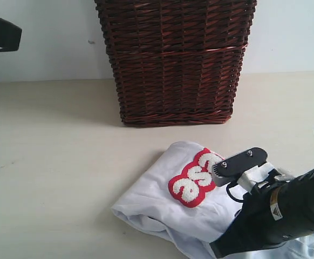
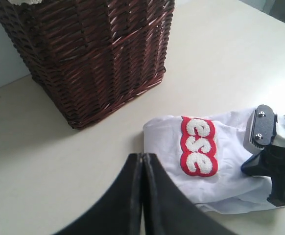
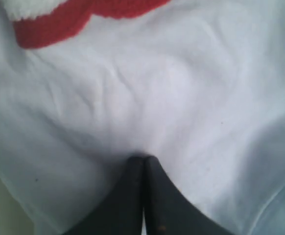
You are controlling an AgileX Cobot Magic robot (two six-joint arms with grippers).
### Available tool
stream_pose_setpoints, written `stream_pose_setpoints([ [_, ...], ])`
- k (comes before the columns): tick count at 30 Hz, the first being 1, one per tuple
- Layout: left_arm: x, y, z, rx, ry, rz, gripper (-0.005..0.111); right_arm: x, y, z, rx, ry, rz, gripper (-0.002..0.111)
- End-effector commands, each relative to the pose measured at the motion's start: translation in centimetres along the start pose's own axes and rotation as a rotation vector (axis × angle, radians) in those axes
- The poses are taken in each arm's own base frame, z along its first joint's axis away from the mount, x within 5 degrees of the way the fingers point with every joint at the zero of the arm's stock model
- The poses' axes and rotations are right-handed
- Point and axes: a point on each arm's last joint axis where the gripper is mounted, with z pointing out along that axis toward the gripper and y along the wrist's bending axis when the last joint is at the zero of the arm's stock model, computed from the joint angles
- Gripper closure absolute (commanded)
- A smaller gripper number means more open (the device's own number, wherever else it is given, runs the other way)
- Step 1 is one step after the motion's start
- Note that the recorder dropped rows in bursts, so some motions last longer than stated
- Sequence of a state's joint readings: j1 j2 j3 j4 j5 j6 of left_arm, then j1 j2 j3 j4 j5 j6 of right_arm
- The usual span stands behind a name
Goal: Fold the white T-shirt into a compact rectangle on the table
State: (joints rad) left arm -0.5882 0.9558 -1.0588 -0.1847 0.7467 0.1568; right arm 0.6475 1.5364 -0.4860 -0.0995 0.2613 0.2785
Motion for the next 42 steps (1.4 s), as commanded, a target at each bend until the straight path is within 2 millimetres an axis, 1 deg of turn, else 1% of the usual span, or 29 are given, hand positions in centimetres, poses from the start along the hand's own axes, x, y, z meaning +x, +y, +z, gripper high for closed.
stream_pose_setpoints([
  [1, 0.4, 0.0, 0.0, -0.002, -0.022, -0.006, 0.107, -0.6, -1.0, 1.7, 0.019, 0.006, 0.0, 0.108],
  [4, 0.6, 0.0, 0.1, -0.001, -0.012, -0.005, 0.107, -1.4, -2.2, 3.2, 0.057, 0.078, 0.016, 0.108],
  [7, 0.6, 0.0, 0.1, -0.001, -0.012, -0.005, 0.107, -3.2, -3.4, 4.2, 0.09, 0.108, 0.032, 0.108],
  [8, 0.6, 0.0, 0.1, -0.001, -0.014, -0.004, 0.107, -4.1, -3.8, 4.5, 0.101, 0.101, 0.025, 0.108],
  [11, 0.6, 0.0, -0.1, -0.001, -0.018, -0.004, 0.107, -6.3, -4.5, 5.1, 0.134, 0.079, -0.054, 0.108],
  [14, 0.6, 0.0, -0.2, -0.001, -0.022, -0.003, 0.107, -8.2, -4.8, 5.7, 0.164, 0.075, -0.199, 0.108],
  [16, 0.6, 0.0, -0.2, -0.001, -0.018, -0.003, 0.107, -9.0, -4.8, 6.4, 0.159, 0.071, -0.3, 0.108],
  [18, 0.6, 0.0, -0.2, -0.001, -0.018, -0.003, 0.107, -9.5, -4.7, 7.1, 0.143, 0.075, -0.34, 0.108],
  [21, 0.6, 0.0, -0.2, -0.001, -0.018, -0.003, 0.107, -9.5, -3.2, 8.8, 0.08, 0.122, -0.447, 0.108],
  [22, 0.6, 0.0, -0.2, -0.001, -0.018, -0.003, 0.107, -9.4, -2.5, 9.3, 0.062, 0.135, -0.514, 0.108],
  [23, 0.6, 0.0, -0.2, -0.001, -0.018, -0.003, 0.107, -9.4, -2.2, 9.4, 0.059, 0.135, -0.537, 0.108],
  [25, 0.6, 0.0, -0.2, -0.001, -0.018, -0.003, 0.107, -10.1, -1.8, 9.1, 0.06, 0.104, -0.546, 0.108],
  [27, 0.6, 0.0, -0.2, -0.002, -0.018, -0.002, 0.107, -11.3, -1.7, 8.2, 0.07, 0.059, -0.529, 0.108],
  [28, 0.6, 0.0, -0.2, -0.002, -0.018, 0.003, 0.107, -11.5, -1.7, 7.7, 0.072, 0.043, -0.518, 0.108],
  [30, 0.6, 0.0, -0.2, -0.002, -0.018, 0.003, 0.107, -12.1, -1.6, 6.2, 0.076, 0.007, -0.496, 0.108],
  [32, 0.6, 0.0, -0.2, -0.003, -0.021, 0.013, 0.107, -12.5, -1.5, 3.9, 0.079, -0.056, -0.449, 0.108],
  [33, 0.6, 0.0, -0.2, -0.003, -0.021, 0.015, 0.107, -12.8, -1.4, 2.2, 0.083, -0.116, -0.421, 0.108],
  [34, 0.6, 0.0, -0.2, -0.003, -0.021, 0.015, 0.107, -12.8, -1.4, 0.9, 0.084, -0.16, -0.41, 0.108],
  [35, 0.6, 0.0, -0.2, -0.003, -0.021, 0.015, 0.107, -12.6, -1.3, -1.0, 0.084, -0.213, -0.385, 0.108],
  [39, 0.6, 0.0, -0.3, -0.003, -0.024, 0.015, 0.107, -11.5, -1.4, -5.4, 0.084, -0.332, -0.341, 0.108],
  [42, 0.5, -0.1, -0.9, -0.006, -0.056, 0.018, 0.107, -10.3, -1.4, -9.0, 0.077, -0.457, -0.283, 0.108],
])
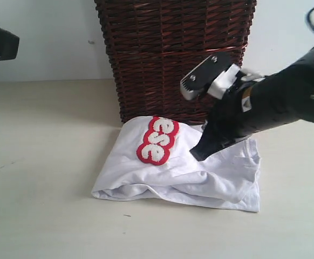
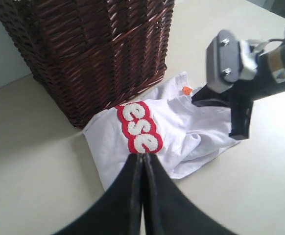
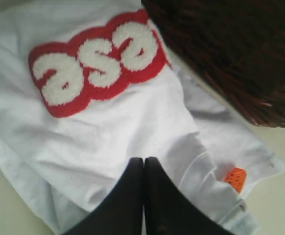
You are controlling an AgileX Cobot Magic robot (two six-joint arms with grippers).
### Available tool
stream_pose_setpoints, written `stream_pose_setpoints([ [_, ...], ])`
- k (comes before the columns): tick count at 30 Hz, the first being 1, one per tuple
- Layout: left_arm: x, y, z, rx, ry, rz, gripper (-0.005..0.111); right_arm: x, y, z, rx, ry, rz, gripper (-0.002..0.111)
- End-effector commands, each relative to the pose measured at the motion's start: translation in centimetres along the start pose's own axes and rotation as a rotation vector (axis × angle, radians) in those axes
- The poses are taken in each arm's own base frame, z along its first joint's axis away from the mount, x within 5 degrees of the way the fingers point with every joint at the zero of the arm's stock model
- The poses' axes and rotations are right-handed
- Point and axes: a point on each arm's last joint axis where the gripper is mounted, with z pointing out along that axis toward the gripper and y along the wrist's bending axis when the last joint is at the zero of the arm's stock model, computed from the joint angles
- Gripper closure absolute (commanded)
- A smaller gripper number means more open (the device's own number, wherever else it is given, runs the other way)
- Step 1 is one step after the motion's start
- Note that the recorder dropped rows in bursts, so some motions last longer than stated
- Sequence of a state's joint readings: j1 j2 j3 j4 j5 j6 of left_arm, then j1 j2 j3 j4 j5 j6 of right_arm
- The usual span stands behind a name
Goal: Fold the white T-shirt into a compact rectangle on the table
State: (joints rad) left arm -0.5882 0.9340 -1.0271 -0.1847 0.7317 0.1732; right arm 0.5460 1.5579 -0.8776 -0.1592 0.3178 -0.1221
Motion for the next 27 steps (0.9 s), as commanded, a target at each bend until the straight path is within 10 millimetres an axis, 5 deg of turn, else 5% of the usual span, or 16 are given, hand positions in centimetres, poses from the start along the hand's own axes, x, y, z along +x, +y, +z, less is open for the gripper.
stream_pose_setpoints([
  [1, -0.2, -0.1, -1.2, -0.005, -0.067, 0.004, 0.107, 0.1, -0.1, -5.6, 0.034, -0.192, 0.093, 0.108],
  [6, -0.1, -0.3, -3.2, -0.017, -0.17, 0.011, 0.107, 1.3, 0.1, -11.3, 0.056, -0.453, 0.169, 0.108],
  [15, 3.4, -0.6, -8.2, -0.065, -0.528, 0.018, 0.107, 5.9, 1.0, -20.6, 0.075, -0.821, 0.274, 0.108],
  [27, 7.7, -1.2, -13.2, -0.091, -0.822, 0.035, 0.107, 12.4, 2.3, -30.1, 0.083, -1.267, 0.346, 0.108],
])
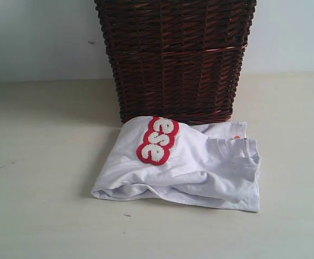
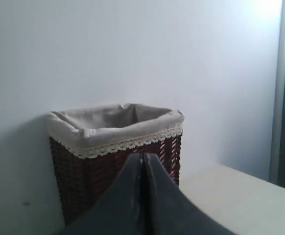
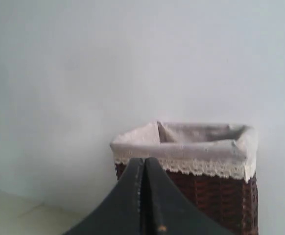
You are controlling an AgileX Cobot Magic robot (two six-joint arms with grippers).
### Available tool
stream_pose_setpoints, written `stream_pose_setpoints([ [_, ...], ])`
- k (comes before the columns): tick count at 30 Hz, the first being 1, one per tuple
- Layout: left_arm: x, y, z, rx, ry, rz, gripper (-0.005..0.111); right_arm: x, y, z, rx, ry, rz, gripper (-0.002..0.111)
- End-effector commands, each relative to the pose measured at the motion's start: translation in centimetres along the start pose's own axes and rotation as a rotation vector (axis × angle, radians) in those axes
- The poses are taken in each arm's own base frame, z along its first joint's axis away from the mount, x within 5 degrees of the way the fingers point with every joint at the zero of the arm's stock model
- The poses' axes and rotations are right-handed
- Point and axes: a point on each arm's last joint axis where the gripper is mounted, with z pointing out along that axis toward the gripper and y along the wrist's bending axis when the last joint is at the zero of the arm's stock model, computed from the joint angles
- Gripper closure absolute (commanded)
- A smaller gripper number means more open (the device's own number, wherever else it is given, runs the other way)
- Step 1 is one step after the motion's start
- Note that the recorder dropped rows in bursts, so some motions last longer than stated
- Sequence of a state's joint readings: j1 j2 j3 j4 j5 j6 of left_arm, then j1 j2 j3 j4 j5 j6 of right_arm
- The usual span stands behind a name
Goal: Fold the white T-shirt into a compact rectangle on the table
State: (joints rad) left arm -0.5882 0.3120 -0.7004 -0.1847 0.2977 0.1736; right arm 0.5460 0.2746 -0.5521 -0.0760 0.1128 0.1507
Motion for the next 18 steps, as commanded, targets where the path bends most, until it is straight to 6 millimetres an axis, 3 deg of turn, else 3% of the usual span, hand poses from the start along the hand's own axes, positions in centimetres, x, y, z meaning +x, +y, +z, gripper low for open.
stream_pose_setpoints([
  [1, -0.1, 0.0, -1.9, -0.014, -0.118, 0.009, 0.107, -1.2, 0.1, -3.3, -0.011, -0.134, 0.014, 0.108],
  [6, 0.1, 0.0, -3.6, -0.022, -0.209, 0.01, 0.107, -2.0, 0.1, -6.4, -0.022, -0.263, 0.019, 0.108],
  [12, 0.1, 0.0, -4.6, -0.022, -0.243, 0.012, 0.107, -2.1, 0.2, -6.5, 0.029, -0.261, -0.001, 0.108],
  [18, 0.1, 0.0, -4.7, -0.024, -0.249, 0.017, 0.107, -2.0, 0.5, -6.5, 0.229, -0.268, -0.066, 0.108],
])
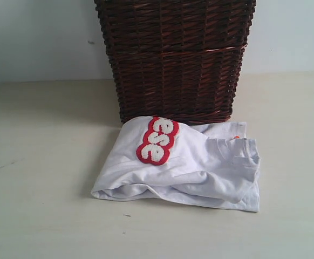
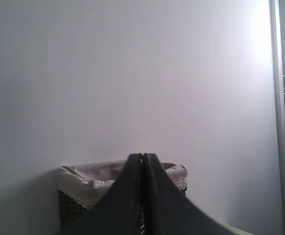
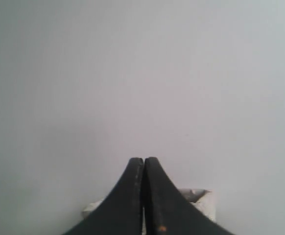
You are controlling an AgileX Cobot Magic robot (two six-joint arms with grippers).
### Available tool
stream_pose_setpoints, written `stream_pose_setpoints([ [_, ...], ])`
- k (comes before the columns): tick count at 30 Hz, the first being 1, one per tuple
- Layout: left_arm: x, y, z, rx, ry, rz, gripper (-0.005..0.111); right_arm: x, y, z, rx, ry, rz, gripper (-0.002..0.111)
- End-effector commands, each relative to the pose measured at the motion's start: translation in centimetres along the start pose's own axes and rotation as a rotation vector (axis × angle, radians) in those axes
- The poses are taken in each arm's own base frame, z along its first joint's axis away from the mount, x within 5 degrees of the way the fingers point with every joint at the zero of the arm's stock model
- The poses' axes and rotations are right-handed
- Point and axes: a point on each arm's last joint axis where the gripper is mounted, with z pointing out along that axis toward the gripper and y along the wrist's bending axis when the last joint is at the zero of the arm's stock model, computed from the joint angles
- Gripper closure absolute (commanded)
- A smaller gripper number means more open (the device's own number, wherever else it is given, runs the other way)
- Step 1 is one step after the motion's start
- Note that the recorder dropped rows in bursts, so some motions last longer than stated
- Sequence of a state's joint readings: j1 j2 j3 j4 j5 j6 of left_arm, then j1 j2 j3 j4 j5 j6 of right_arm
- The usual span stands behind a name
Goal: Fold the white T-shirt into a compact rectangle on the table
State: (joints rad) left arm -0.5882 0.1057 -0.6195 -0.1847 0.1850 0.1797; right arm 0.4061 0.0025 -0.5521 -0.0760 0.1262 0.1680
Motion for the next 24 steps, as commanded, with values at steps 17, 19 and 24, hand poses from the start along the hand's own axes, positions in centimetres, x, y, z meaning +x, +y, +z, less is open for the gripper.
stream_pose_setpoints([
  [17, -0.01, 0.02, -0.11, -0.004, -0.013, 0.006, 0.107, 0.33, 0.34, -0.06, 0.267, 0.011, -0.126, 0.108],
  [19, 0.05, 0.01, -0.11, -0.003, -0.006, 0.006, 0.107, 0.35, 0.33, -0.06, 0.267, 0.013, -0.12, 0.108],
  [24, 0.36, -0.04, -0.12, 0.003, 0.028, 0.002, 0.107, 0.35, 0.33, -0.06, 0.267, 0.013, -0.12, 0.108],
])
